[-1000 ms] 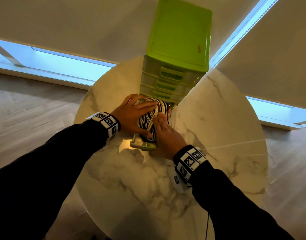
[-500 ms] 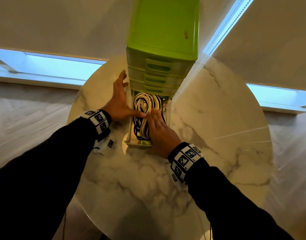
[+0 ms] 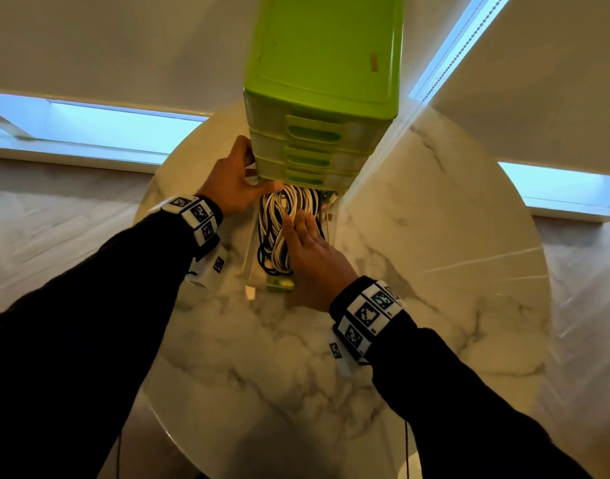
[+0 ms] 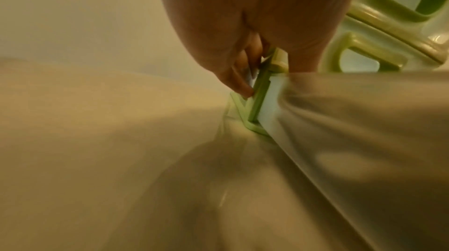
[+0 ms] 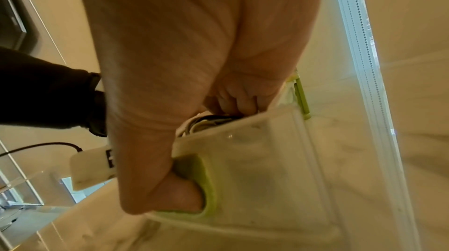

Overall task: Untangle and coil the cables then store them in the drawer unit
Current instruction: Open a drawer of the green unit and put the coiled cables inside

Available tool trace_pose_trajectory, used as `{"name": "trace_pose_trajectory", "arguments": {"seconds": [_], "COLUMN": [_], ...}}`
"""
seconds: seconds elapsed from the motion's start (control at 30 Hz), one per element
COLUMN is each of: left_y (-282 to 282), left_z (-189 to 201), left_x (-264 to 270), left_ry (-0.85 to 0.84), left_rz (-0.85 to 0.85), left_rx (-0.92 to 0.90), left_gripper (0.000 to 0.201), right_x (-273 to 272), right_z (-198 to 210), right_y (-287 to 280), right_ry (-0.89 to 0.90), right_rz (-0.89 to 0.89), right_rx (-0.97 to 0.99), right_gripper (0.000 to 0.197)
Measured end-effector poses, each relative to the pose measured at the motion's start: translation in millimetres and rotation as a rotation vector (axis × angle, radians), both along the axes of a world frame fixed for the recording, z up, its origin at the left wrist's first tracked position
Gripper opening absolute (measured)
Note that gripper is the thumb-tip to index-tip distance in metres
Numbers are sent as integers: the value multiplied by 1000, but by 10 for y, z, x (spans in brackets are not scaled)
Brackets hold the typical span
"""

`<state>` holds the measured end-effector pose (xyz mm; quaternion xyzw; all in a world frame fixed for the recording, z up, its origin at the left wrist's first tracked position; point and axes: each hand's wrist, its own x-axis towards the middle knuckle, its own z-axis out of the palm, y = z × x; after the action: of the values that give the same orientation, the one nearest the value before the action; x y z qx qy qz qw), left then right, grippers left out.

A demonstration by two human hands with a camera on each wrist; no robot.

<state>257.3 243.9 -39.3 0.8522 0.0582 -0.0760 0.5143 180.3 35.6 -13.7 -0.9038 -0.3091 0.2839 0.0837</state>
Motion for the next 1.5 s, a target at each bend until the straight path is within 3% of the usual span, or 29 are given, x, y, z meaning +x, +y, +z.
{"name": "trace_pose_trajectory", "arguments": {"seconds": [0.27,0.43,0.57,0.7,0.8,0.9,0.97,1.03,1.1,1.17,1.23,1.33,1.5], "left_y": [106,94,96,96,107,99,126,153,170,135,82,-16,-121], "left_z": [123,139,108,92,91,146,166,164,151,114,29,-53,-70], "left_x": [82,72,44,49,59,79,90,73,4,-83,-139,-154,-80], "left_ry": [102,82,69,46,50,53,73,104,157,166,119,68,-9], "left_rz": [-87,-87,-84,-102,-119,-150,-165,-188,-208,-229,-209,-55,138], "left_rx": [-42,84,102,128,150,167,156,118,74,98,119,136,152], "left_gripper": [82,75,77,76,71,70,71,78,99,121,127,112,65], "right_x": [439,556,296,48,184,416,492,517,615,731,825,943,1123], "right_z": [-17,-24,-105,-402,-403,-353,-302,-234,-224,-209,-207,-216,-290], "right_y": [-27,36,-63,-304,-298,-229,-246,-301,-366,-435,-502,-540,-476], "right_ry": [-8,-71,-150,-540,-601,-722,-773,-639,-348,-103,-28,-113,-216], "right_rz": [-32,-86,-87,88,167,47,-168,-483,-700,-752,-758,-771,-861], "right_rx": [26,47,154,376,395,367,344,374,487,572,593,608,635], "right_gripper": [138,134,104,50,48,39,27,43,71,89,85,77,69]}}
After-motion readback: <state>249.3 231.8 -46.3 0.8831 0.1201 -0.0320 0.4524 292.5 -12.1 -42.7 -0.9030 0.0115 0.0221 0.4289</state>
